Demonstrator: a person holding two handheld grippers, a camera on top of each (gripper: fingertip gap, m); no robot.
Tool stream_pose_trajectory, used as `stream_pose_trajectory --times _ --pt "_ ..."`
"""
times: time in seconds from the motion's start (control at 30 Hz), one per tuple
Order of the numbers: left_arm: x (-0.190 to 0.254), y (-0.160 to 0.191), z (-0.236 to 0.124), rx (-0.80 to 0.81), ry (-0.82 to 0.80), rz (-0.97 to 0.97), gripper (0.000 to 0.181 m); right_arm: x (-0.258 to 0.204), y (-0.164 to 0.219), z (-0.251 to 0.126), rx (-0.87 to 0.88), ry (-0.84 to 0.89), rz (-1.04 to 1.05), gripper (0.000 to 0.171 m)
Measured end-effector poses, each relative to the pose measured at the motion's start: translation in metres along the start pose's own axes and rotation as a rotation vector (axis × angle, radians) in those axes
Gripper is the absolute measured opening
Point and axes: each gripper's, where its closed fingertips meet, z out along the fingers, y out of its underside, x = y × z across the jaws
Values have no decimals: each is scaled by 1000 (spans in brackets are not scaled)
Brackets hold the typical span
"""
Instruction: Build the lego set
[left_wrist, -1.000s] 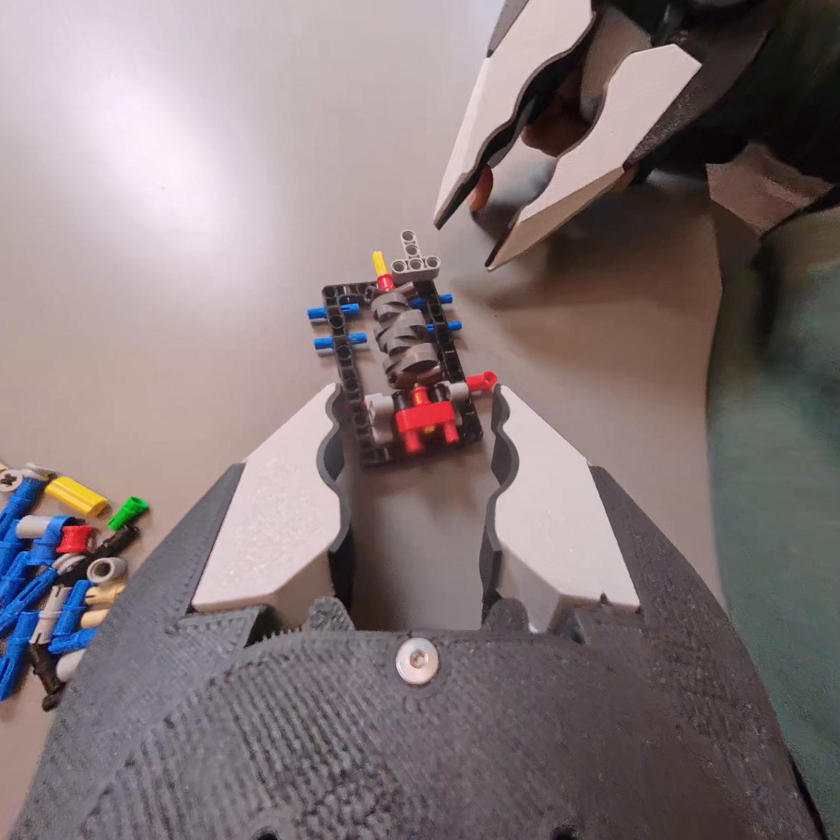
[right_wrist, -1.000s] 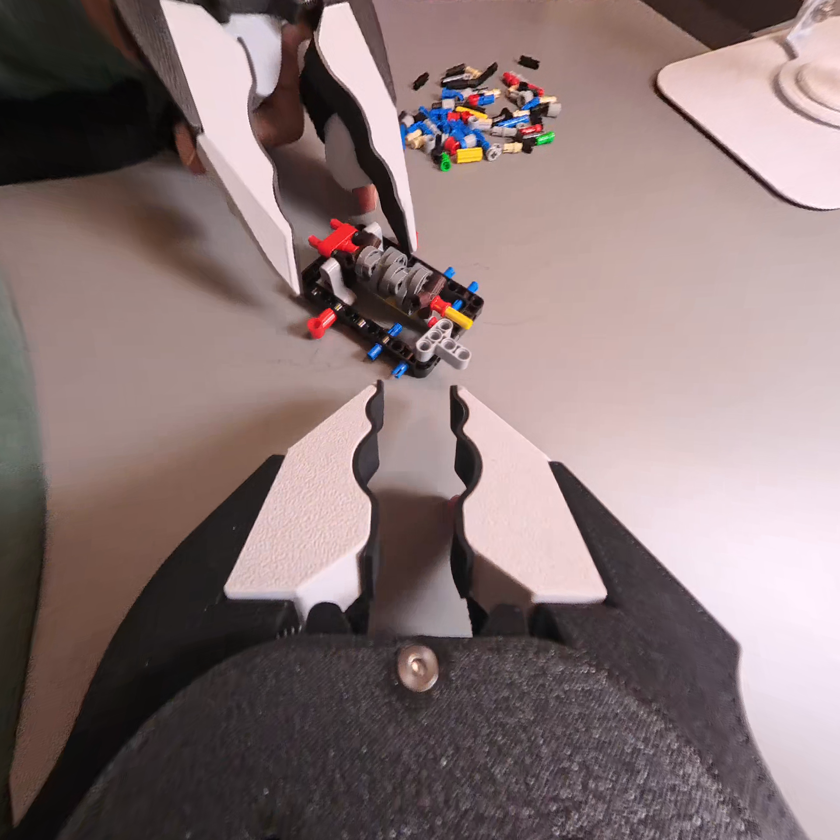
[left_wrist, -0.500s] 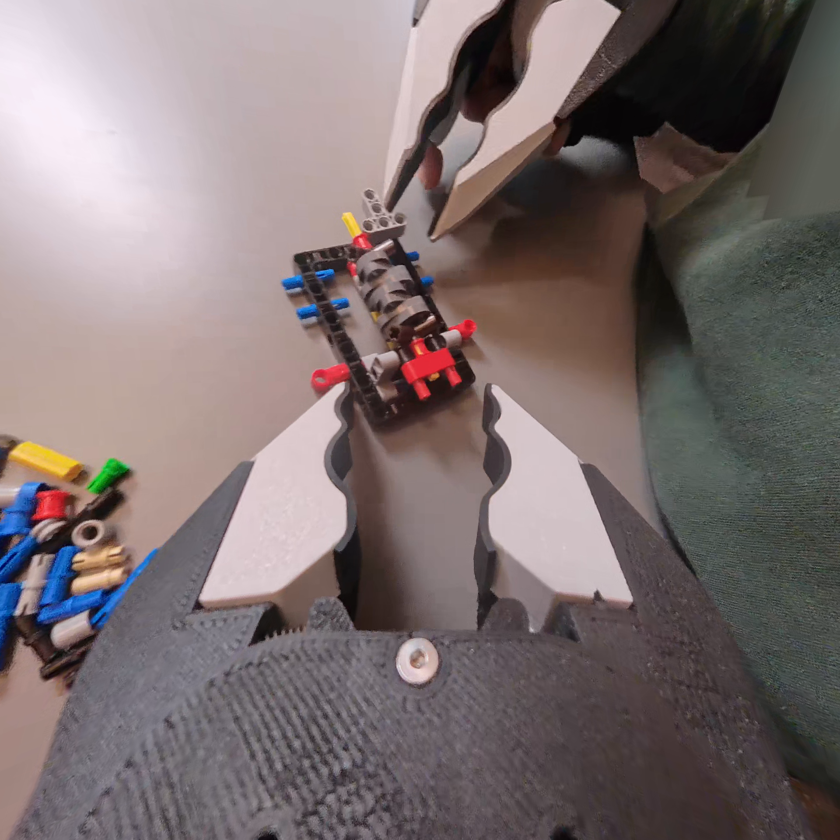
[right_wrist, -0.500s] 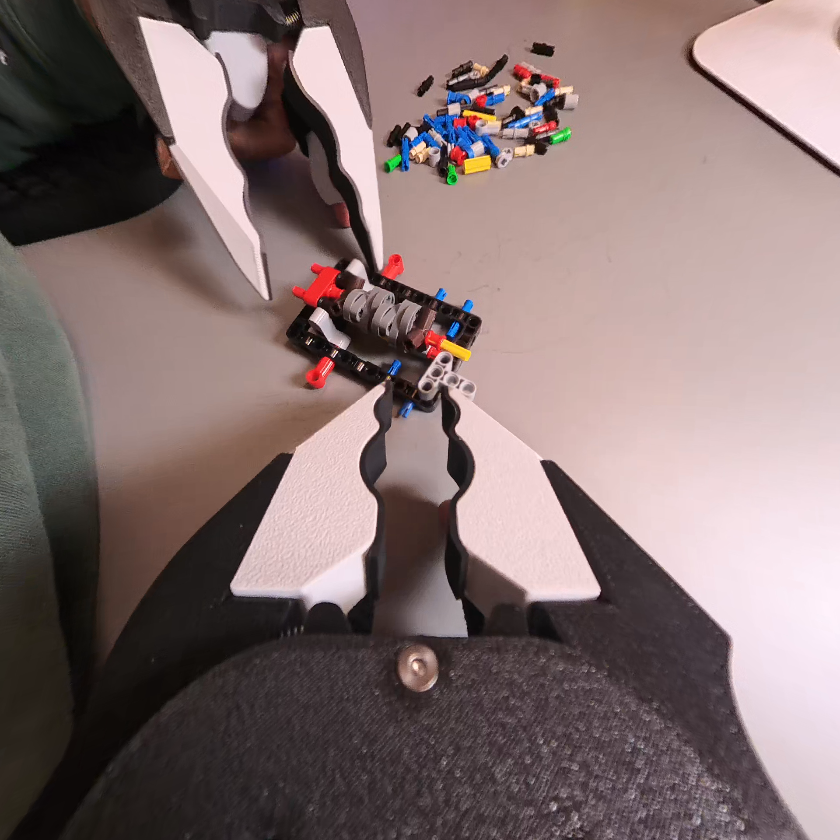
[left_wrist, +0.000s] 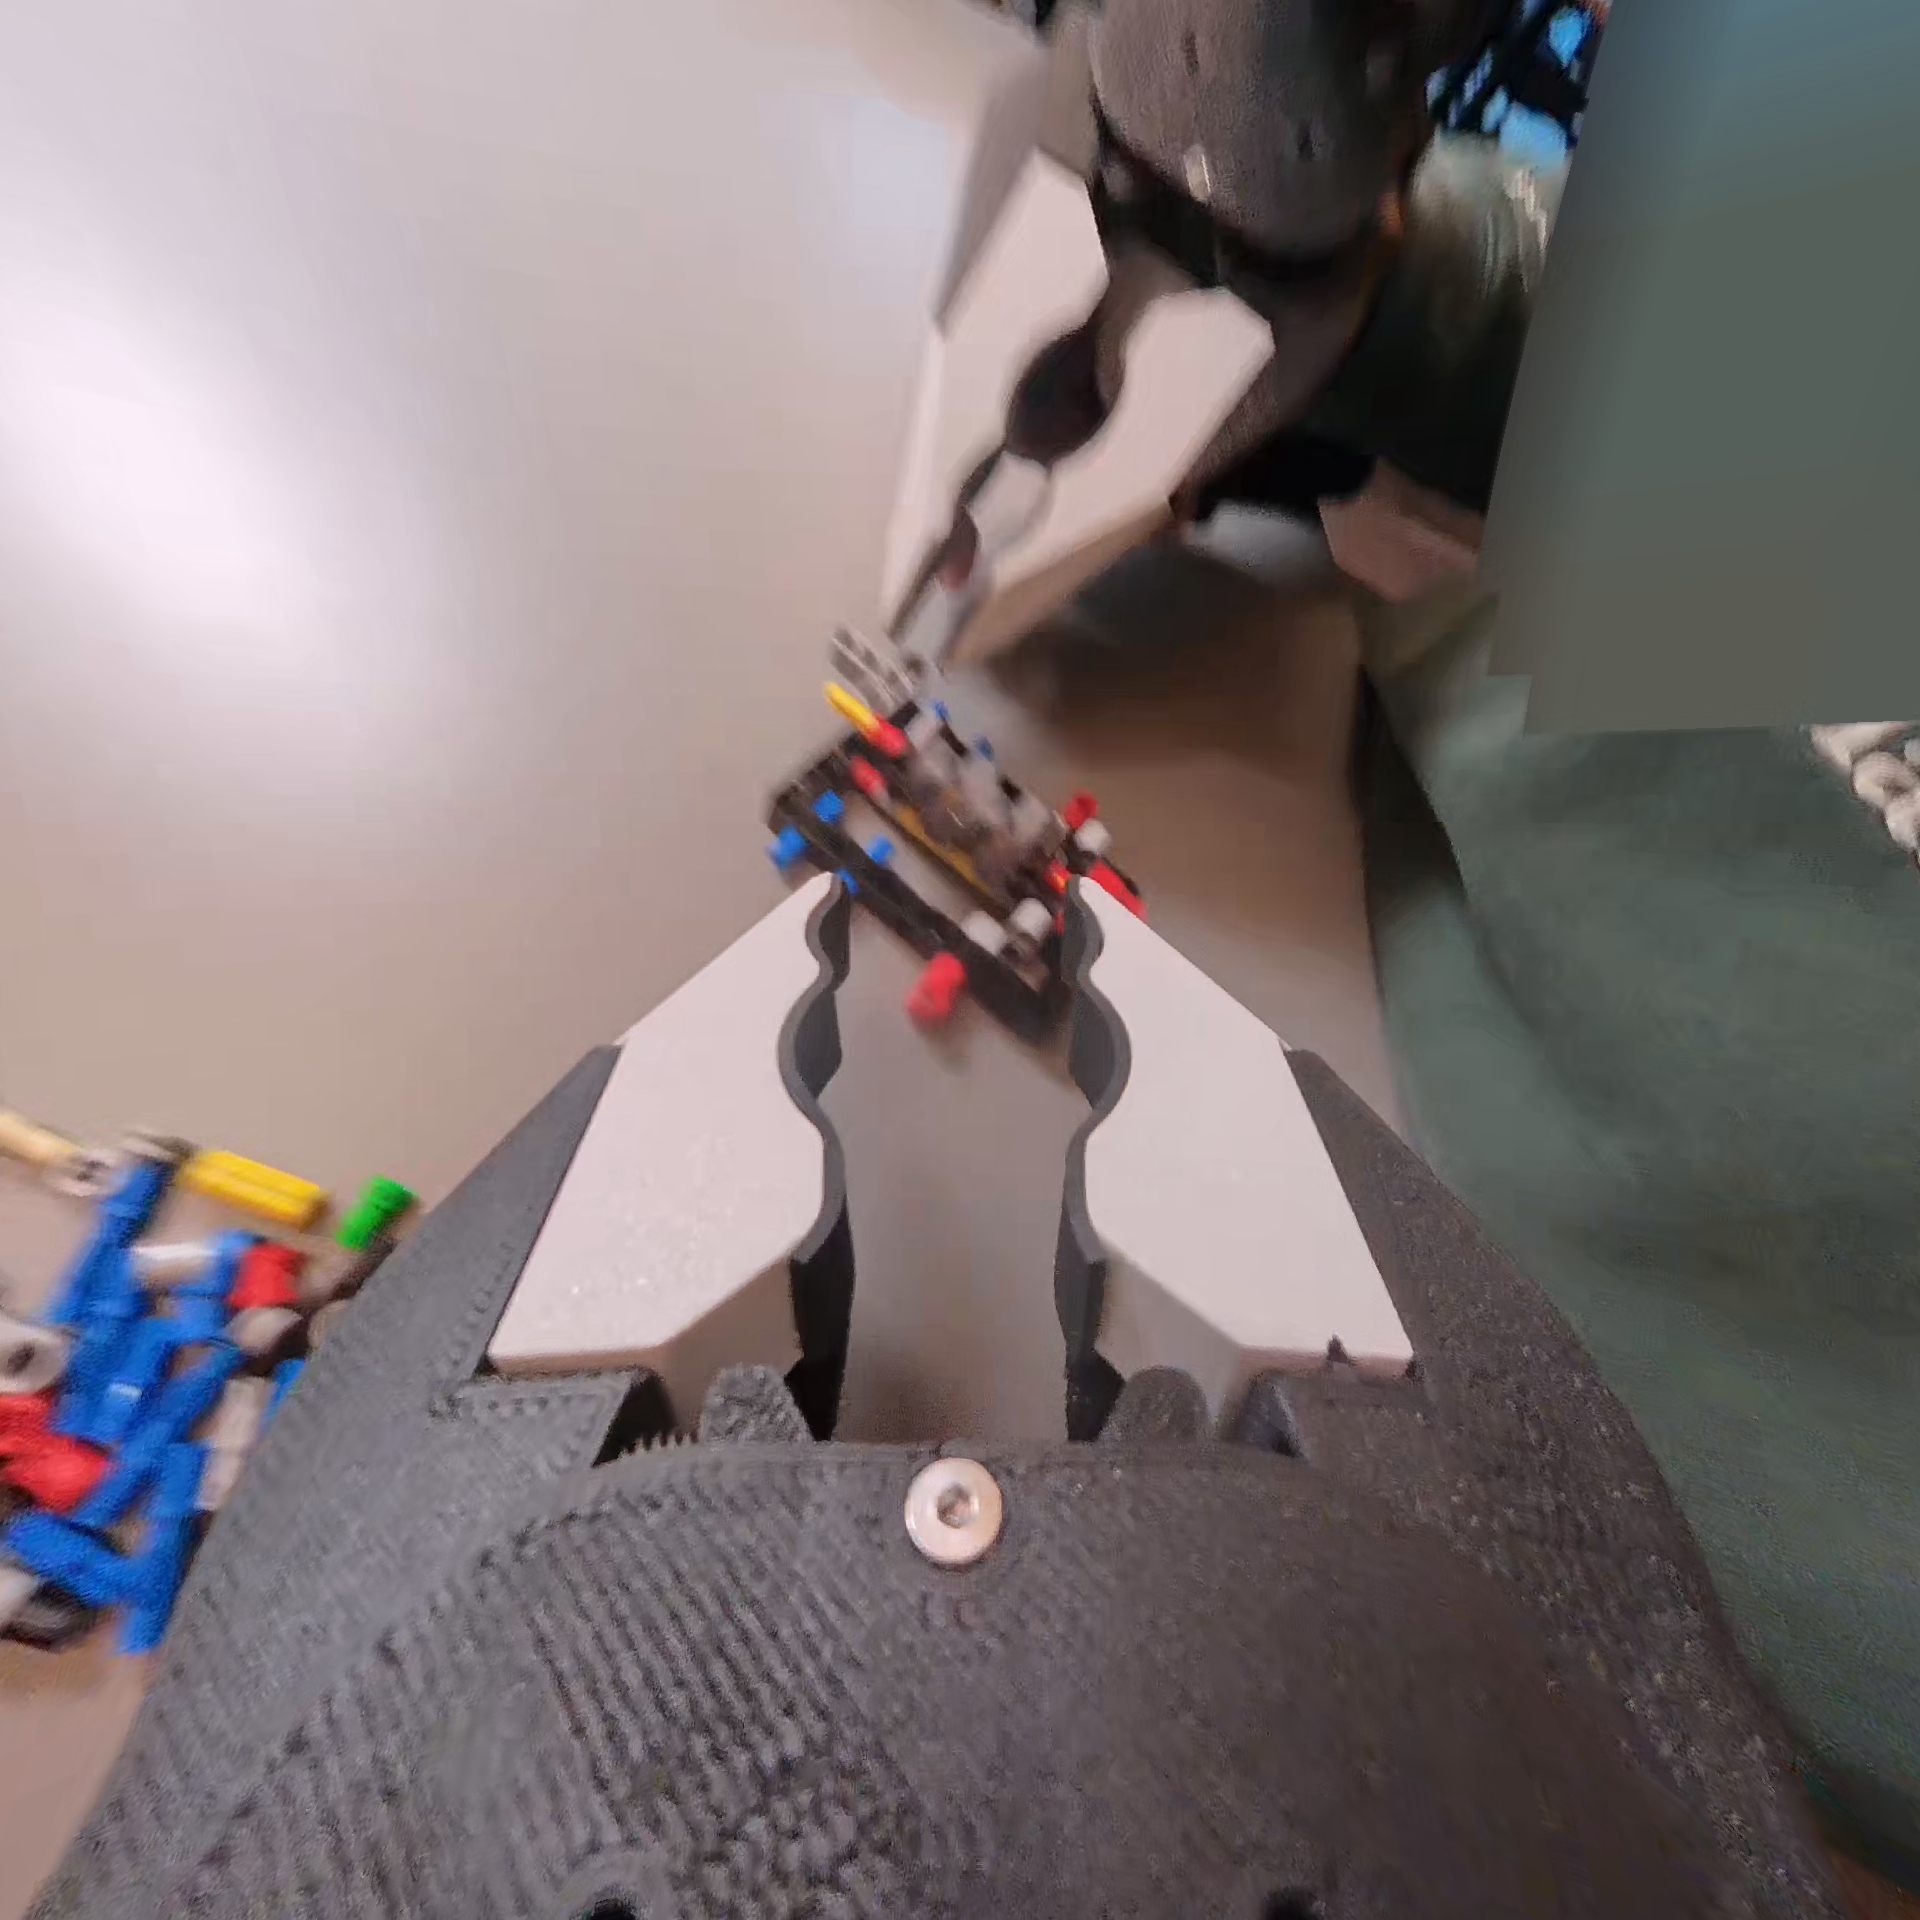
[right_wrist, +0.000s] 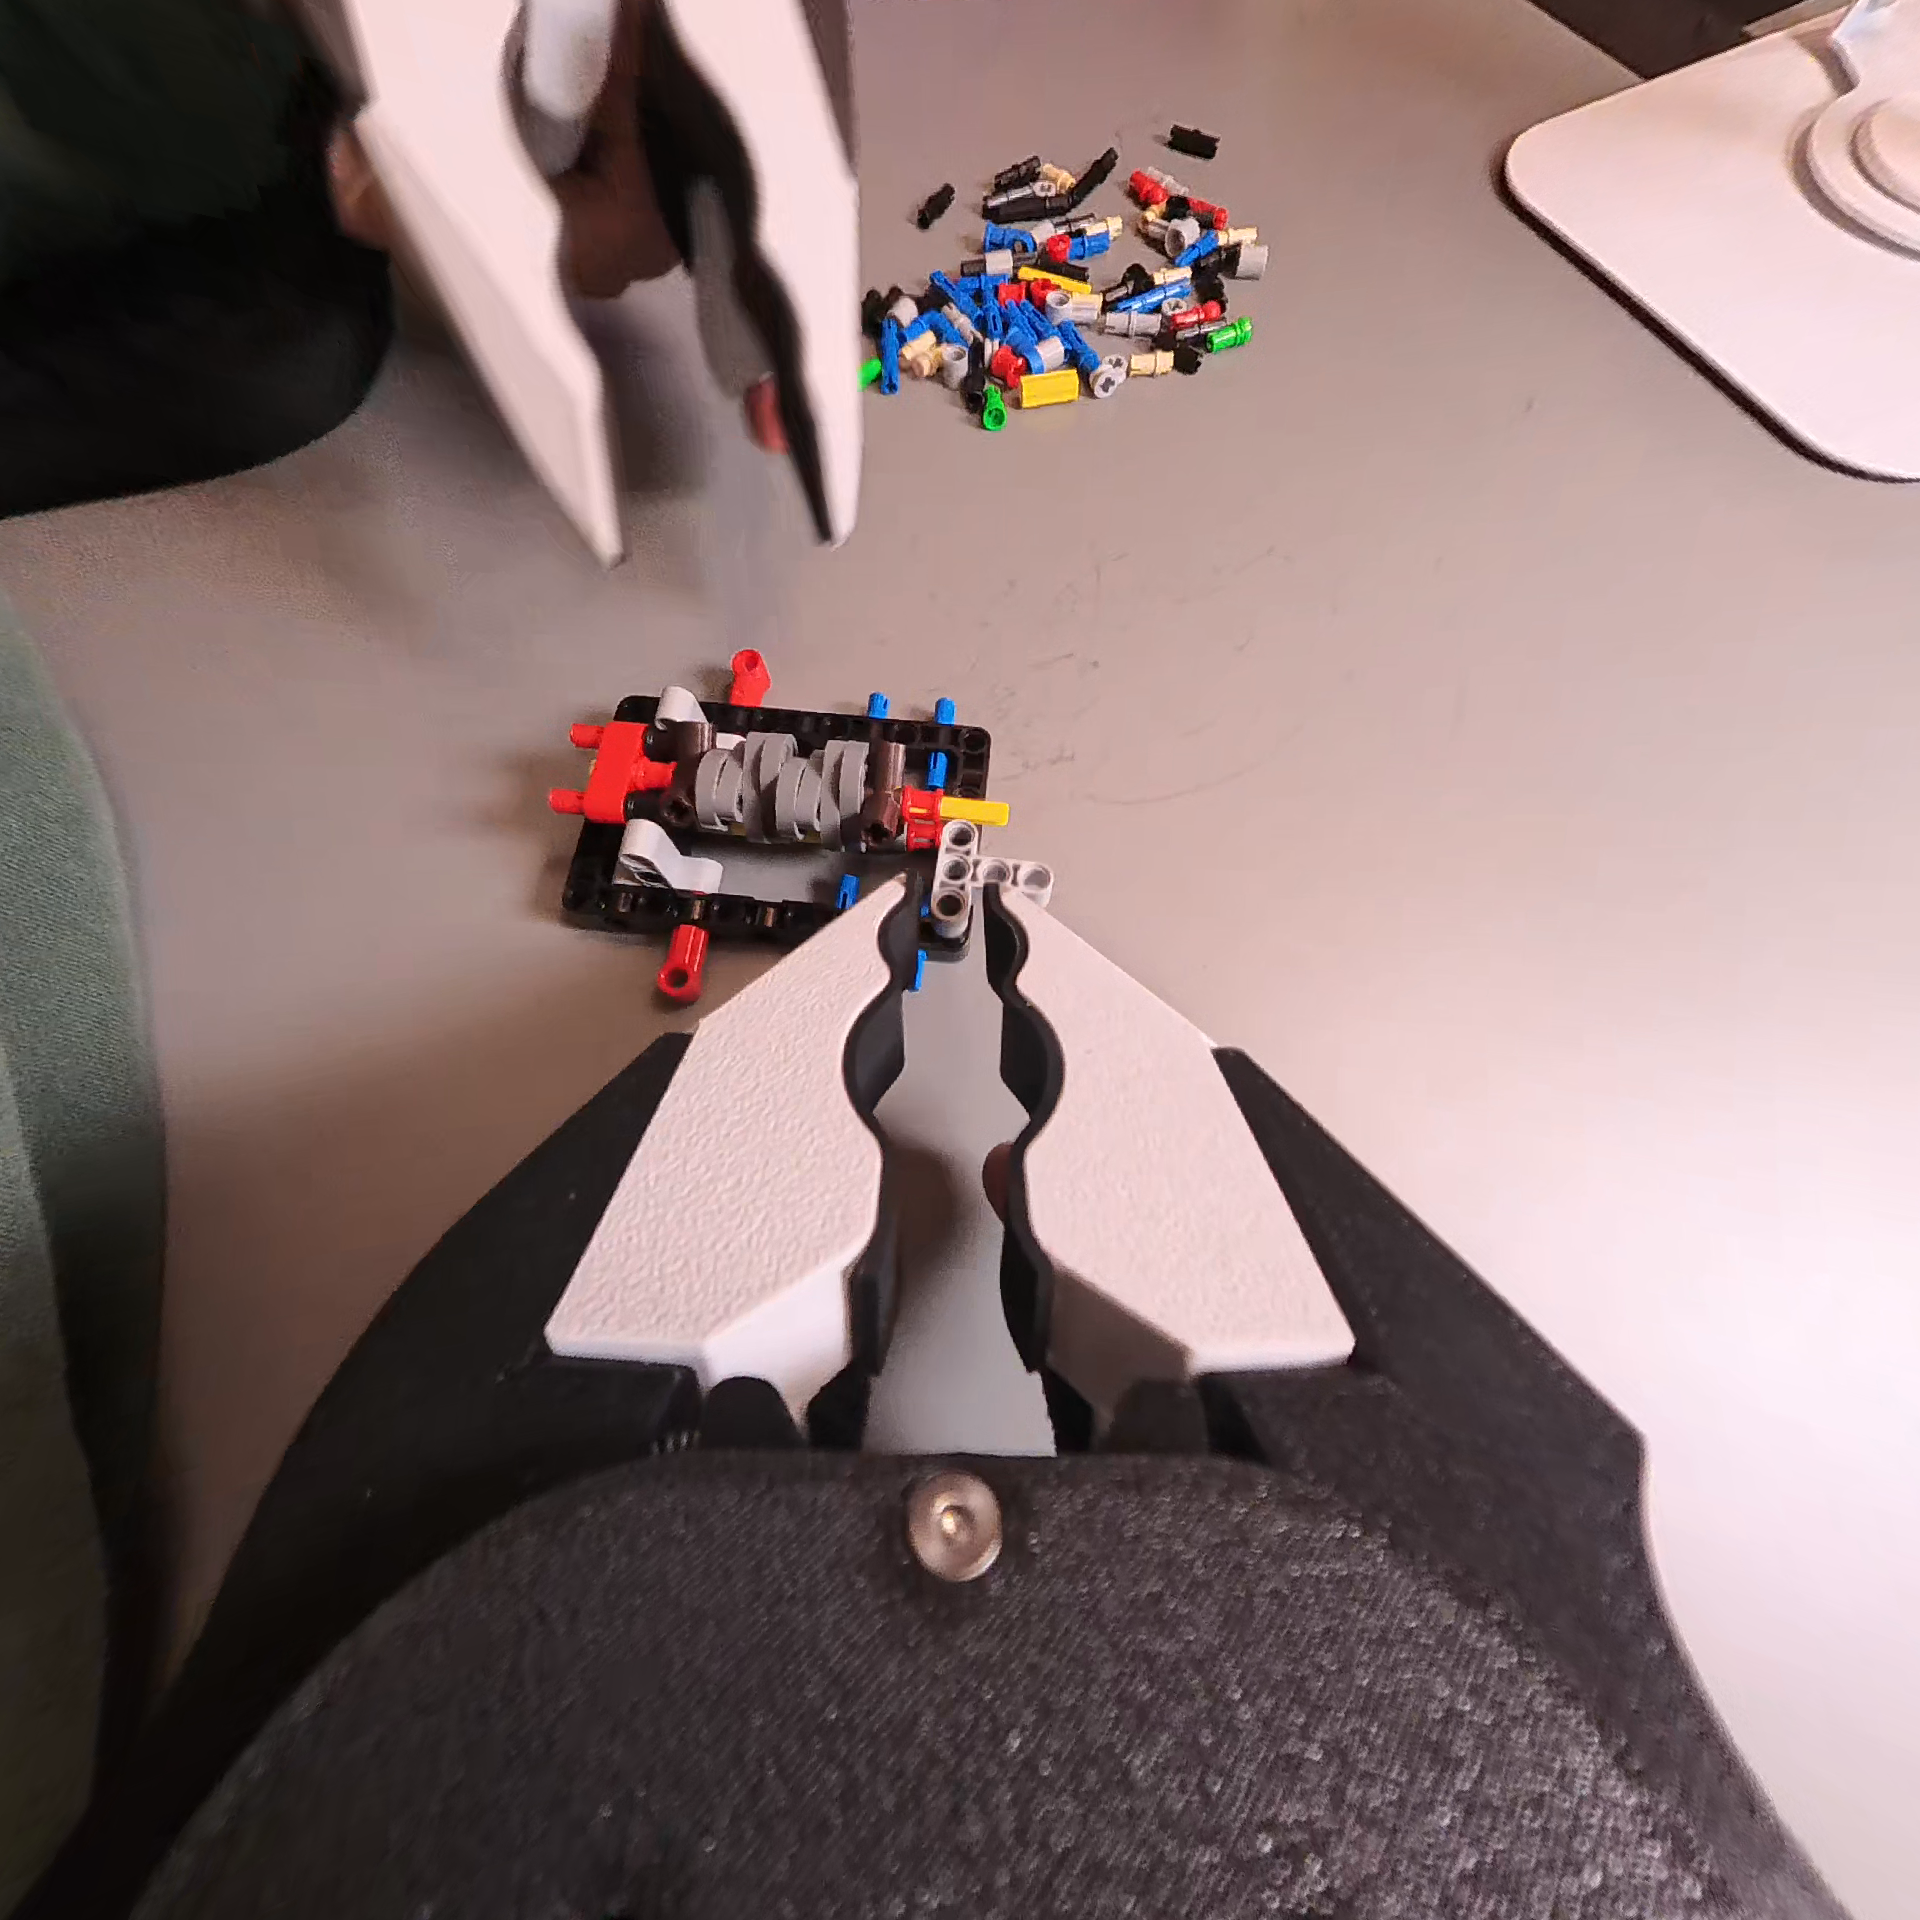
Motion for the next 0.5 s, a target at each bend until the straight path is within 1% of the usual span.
stream_pose_trajectory --times 0.07,0.13,0.2,0.33,0.4,0.5 --pt "-17 -19 4 36 -44 32 35 1 1 1 -11 1 -10 10" --pt "-25 -26 16 3 -57 103 32 -1 1 2 -15 -11 -19 9" --pt "-25 -30 32 -37 -21 181 29 0 1 2 -22 -4 -25 9" --pt "-22 -25 56 -135 66 296 18 -1 2 3 -21 1 -38 5" --pt "-24 -21 60 -176 99 323 13 -1 2 4 -19 1 -46 5" --pt "-22 -14 64 -235 156 334 12 -1 2 4 -26 -6 -63 4"
